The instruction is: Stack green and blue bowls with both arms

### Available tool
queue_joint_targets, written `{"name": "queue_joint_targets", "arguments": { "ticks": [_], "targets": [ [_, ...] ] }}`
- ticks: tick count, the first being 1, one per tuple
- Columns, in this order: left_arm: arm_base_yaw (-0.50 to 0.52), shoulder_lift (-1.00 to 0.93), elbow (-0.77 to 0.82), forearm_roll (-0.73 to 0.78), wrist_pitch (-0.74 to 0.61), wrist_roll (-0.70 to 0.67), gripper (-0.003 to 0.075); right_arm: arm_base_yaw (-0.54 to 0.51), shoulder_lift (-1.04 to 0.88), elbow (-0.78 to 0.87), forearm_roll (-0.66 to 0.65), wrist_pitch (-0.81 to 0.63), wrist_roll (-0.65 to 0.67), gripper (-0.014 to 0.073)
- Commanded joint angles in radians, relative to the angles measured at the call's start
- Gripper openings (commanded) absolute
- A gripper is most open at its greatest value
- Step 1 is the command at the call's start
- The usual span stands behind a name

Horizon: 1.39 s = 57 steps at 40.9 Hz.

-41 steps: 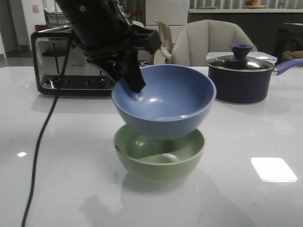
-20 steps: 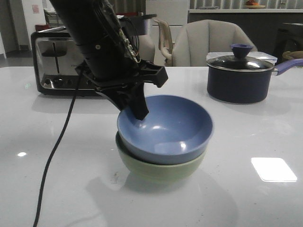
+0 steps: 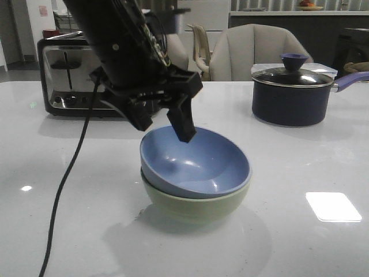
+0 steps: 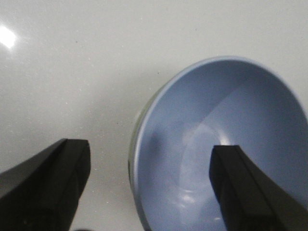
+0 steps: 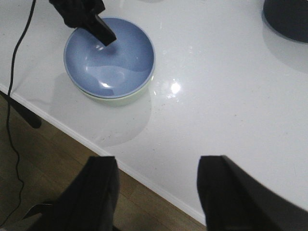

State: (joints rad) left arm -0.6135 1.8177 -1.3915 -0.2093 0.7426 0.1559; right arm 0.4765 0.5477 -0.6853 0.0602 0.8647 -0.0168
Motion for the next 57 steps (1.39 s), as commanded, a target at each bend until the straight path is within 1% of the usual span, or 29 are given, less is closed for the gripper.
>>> {"name": "queue_joint_targets", "arguments": {
  "ticks": [1, 6, 9, 13, 15, 24, 32, 36, 42, 46, 48, 50, 53, 54, 55, 57],
  "targets": [
    [-0.009, -0.132, -0.042, 0.018, -0.012, 0.002, 0.0573, -0.002, 0.001, -0.028, -0.006, -0.062, -0.01, 0.0482],
    [-0.009, -0.238, -0.038, 0.064, 0.053, -0.007, 0.0573, -0.002, 0.001, -0.028, -0.006, -0.062, -0.01, 0.0482],
    [-0.009, -0.31, -0.033, 0.117, 0.103, -0.051, 0.0573, -0.002, 0.001, -0.028, -0.006, -0.062, -0.01, 0.0482],
    [-0.009, -0.414, 0.0, 0.184, 0.136, -0.112, 0.0573, -0.002, 0.001, -0.028, -0.006, -0.062, -0.01, 0.0482],
    [-0.009, -0.461, 0.03, 0.193, 0.144, -0.118, 0.0573, -0.002, 0.001, -0.028, -0.006, -0.062, -0.01, 0.0482],
    [-0.009, -0.723, 0.227, 0.209, 0.144, -0.142, 0.0573, -0.002, 0.001, -0.028, -0.006, -0.062, -0.01, 0.0482],
    [-0.009, -0.957, 0.428, 0.279, 0.142, -0.24, 0.0573, -0.002, 0.001, -0.028, -0.006, -0.062, -0.01, 0.0482],
    [-0.009, -1.062, 0.516, 0.282, 0.124, -0.258, 0.0573, -0.002, 0.001, -0.028, -0.006, -0.062, -0.01, 0.0482],
    [-0.009, -1.194, 0.614, 0.282, 0.09, -0.26, 0.0573, -0.002, 0.001, -0.028, -0.006, -0.062, -0.01, 0.0482],
    [-0.009, -1.244, 0.657, 0.282, 0.07, -0.26, 0.0566, -0.002, 0.001, -0.028, -0.006, -0.062, -0.01, 0.0481],
    [-0.009, -1.26, 0.671, 0.282, 0.062, -0.26, 0.0538, -0.002, 0.001, -0.028, -0.006, -0.06, -0.01, 0.0461],
    [-0.009, -1.266, 0.677, 0.282, 0.056, -0.26, 0.0486, -0.002, 0.001, -0.028, -0.006, -0.06, -0.01, 0.041],
    [-0.009, -1.266, 0.679, 0.282, 0.056, -0.26, 0.0382, -0.002, 0.001, -0.028, -0.006, -0.06, -0.01, 0.0288],
    [-0.009, -1.266, 0.679, 0.282, 0.054, -0.26, 0.0343, -0.002, 0.001, -0.028, -0.006, -0.06, -0.01, 0.023],
    [-0.009, -1.266, 0.679, 0.282, 0.051, -0.26, 0.0314, -0.002, 0.001, -0.028, -0.006, -0.06, -0.01, 0.0207],
    [-0.009, -1.266, 0.679, 0.282, 0.045, -0.26, 0.0251, -0.002, 0.001, -0.028, -0.006, -0.06, -0.01, 0.0126]
  ]
}}
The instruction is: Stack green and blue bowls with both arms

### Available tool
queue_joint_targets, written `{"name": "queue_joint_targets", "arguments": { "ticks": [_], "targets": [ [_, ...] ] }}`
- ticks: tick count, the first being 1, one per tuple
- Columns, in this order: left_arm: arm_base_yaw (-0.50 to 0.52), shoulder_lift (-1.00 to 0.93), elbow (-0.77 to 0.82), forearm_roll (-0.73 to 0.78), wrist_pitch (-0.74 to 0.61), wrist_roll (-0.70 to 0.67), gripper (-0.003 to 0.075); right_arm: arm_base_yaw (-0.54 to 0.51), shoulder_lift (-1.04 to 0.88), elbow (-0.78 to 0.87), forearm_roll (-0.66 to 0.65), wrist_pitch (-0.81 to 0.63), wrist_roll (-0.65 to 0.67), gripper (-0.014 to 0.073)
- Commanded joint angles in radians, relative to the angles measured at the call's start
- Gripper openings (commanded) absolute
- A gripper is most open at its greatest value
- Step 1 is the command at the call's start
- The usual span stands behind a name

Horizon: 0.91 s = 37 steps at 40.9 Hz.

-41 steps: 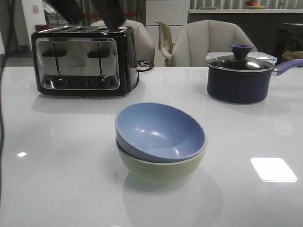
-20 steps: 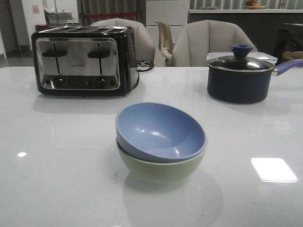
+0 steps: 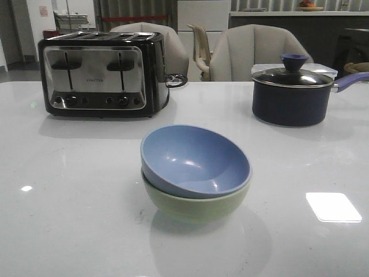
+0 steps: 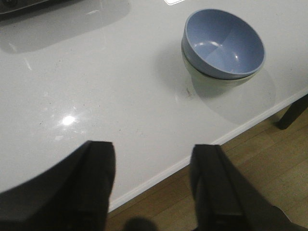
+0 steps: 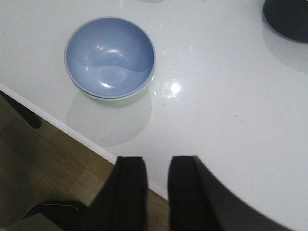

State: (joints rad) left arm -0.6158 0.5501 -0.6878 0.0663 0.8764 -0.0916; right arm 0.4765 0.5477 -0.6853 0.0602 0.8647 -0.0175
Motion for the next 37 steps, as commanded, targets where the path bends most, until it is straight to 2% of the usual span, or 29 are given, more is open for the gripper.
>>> {"name": "queue_joint_targets", "arguments": {
  "ticks": [1, 4, 6, 26, 32, 37],
  "targets": [
    [-0.006, 0.001, -0.024, 0.006, -0.091, -0.012, 0.0225, -0.002, 0.001, -0.028, -0.006, -0.06, -0.009, 0.01],
    [-0.006, 0.001, -0.024, 0.006, -0.091, -0.012, 0.0148, -0.002, 0.001, -0.028, -0.006, -0.06, -0.009, 0.0031],
    [-0.006, 0.001, -0.024, 0.006, -0.091, -0.012, 0.0097, -0.002, 0.001, -0.028, -0.006, -0.06, -0.009, 0.0038],
    [-0.003, -0.032, -0.008, 0.002, -0.104, -0.012, 0.01, -0.002, 0.001, -0.028, -0.006, -0.06, -0.009, 0.0034],
    [0.111, -0.136, 0.06, 0.047, -0.177, -0.012, 0.0101, -0.002, 0.001, -0.028, -0.006, -0.061, -0.009, 0.0034],
    [0.271, -0.273, 0.227, 0.038, -0.388, -0.012, 0.0101, -0.002, 0.001, -0.028, -0.006, -0.061, -0.009, 0.0034]
  ]
}}
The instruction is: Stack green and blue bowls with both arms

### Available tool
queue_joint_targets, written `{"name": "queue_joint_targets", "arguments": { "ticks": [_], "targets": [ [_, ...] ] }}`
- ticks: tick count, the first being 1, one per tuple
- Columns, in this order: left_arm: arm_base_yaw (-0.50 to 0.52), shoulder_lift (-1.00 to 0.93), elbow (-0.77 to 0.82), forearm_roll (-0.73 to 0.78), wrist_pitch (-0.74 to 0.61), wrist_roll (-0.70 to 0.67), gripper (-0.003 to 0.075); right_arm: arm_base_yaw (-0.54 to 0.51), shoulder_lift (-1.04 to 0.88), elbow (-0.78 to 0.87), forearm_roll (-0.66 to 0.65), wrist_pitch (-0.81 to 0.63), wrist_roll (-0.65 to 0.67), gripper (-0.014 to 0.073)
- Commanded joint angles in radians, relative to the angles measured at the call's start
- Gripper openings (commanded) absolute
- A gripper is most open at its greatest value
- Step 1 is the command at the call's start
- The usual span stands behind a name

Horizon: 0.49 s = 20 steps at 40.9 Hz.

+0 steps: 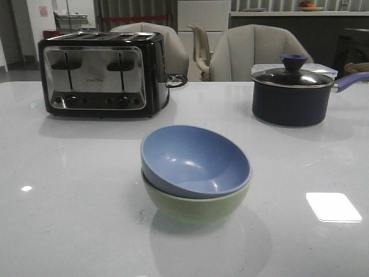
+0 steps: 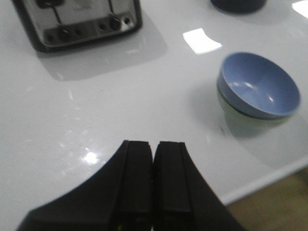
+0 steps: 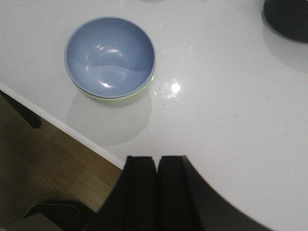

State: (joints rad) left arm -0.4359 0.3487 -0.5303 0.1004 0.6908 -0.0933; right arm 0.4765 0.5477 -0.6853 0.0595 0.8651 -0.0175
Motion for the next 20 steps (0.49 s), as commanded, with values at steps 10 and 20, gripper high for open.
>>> {"name": "queue_joint_targets", "arguments": {
  "ticks": [10, 20],
  "targets": [
    [0.347, -0.304, 0.421, -0.052, -0.554, -0.011, 0.0101, -0.002, 0.001, -0.028, -0.005, -0.062, -0.009, 0.0034],
    [0.399, -0.375, 0.557, -0.072, -0.723, -0.011, 0.0101, -0.002, 0.001, -0.028, -0.005, -0.061, -0.009, 0.0034]
  ]
}}
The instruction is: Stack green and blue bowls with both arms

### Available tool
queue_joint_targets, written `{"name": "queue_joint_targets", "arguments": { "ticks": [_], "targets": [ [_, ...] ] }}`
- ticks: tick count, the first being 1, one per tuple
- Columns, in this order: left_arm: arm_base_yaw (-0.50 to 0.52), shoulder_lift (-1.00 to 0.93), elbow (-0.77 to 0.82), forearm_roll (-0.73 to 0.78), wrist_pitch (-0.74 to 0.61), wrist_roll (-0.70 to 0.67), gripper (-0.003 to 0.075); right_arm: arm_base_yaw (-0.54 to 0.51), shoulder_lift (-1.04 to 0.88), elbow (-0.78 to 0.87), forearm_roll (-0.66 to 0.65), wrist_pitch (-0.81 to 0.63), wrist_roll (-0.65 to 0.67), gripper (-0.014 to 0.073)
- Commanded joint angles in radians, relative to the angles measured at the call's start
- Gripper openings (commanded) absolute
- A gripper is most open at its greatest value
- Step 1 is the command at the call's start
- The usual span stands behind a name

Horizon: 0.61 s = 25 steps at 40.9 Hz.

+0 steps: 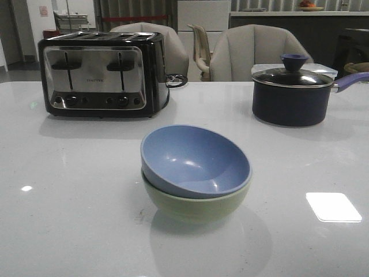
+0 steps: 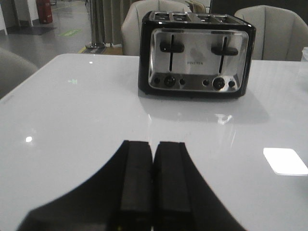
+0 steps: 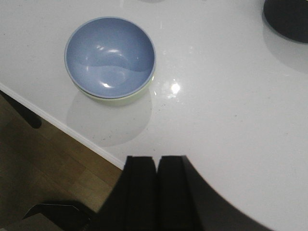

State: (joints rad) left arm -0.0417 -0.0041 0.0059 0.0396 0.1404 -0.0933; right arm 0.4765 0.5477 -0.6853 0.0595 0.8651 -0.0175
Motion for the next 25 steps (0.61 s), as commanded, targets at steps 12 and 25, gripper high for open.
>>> {"name": "queue_joint_targets", "arguments": {
  "ticks": [12, 25],
  "targets": [
    [0.005, -0.02, 0.019, -0.007, -0.192, -0.011, 0.0101, -0.002, 0.001, -0.028, -0.005, -0.062, -0.009, 0.0034],
    [0.005, -0.02, 0.019, -0.007, -0.192, -0.011, 0.0101, -0.002, 0.001, -0.028, -0.005, -0.062, -0.009, 0.0034]
  ]
}}
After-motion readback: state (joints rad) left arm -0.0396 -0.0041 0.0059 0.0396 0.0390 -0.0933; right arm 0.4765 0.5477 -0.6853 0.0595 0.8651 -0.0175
